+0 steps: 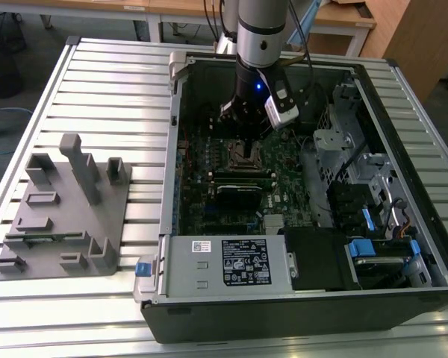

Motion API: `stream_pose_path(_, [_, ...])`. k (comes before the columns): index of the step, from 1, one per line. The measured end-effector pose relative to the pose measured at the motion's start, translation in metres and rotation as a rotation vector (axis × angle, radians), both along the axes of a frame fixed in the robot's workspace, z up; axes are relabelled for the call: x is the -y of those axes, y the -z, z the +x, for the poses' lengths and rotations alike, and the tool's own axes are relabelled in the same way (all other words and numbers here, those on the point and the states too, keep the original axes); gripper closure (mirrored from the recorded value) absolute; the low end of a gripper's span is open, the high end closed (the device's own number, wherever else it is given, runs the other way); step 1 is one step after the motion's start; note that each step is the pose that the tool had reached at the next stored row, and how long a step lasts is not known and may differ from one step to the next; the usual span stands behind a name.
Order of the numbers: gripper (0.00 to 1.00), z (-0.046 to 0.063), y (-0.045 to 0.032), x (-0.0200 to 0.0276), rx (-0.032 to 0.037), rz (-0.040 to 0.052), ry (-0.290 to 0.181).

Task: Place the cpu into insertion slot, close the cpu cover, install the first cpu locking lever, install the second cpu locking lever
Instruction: 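Install the second cpu locking lever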

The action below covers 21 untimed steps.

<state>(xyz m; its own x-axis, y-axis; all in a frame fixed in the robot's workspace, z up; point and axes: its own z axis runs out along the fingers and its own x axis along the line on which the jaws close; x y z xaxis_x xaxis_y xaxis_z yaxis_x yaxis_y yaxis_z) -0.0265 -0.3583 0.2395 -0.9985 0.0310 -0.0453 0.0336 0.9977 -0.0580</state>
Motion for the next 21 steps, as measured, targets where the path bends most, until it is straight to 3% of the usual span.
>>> stream_pose_path(21, [0.89,-0.0041,0.0031,0.0000,0.0013,0.0000,0.000])
